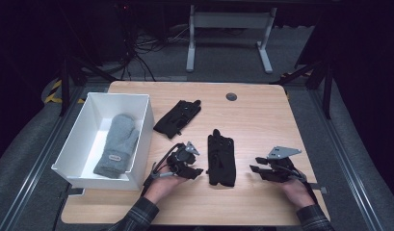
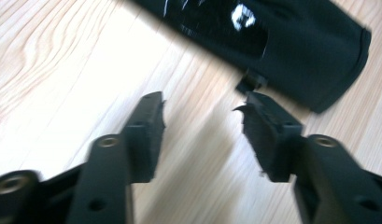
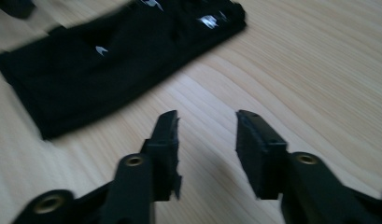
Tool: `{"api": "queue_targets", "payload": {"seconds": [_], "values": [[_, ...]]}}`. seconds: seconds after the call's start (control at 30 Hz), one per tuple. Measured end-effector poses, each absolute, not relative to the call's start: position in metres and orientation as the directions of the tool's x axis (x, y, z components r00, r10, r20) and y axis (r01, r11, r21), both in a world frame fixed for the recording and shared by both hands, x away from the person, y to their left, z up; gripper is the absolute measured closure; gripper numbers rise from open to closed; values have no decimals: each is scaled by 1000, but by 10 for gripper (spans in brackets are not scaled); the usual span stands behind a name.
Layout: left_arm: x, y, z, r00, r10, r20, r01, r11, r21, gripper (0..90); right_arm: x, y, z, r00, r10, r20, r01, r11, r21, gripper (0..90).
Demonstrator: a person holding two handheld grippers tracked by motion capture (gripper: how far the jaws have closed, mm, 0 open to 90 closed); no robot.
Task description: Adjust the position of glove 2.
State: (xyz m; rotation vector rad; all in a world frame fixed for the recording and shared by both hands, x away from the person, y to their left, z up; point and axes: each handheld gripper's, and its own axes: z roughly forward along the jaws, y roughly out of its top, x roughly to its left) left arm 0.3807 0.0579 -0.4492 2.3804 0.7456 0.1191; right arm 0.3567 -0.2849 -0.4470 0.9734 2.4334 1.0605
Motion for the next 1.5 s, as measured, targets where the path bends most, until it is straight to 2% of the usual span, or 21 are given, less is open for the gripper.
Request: {"api": "queue_targets", "payload": {"seconds": [0.17,0.23,0.43,0.7,1.5], "values": [[376,72,-456,825,556,-98,494,-628,601,305,360,-256,-441,-772,635,11,433,514,740,849],[372,79,-459,816,571,-92,501,-620,604,270,365,-244,-440,-790,613,17,416,516,749,894],[365,84,-467,830,557,-27,444,-632,636,159,381,-217,-442,-811,585,10,396,537,745,898],[364,84,-478,828,560,-19,415,-590,692,45,389,-212,-458,-808,589,-6,419,582,697,899],[365,83,-478,821,570,-17,423,-588,689,28,350,-285,-453,-712,702,-22,513,541,666,900]]}}
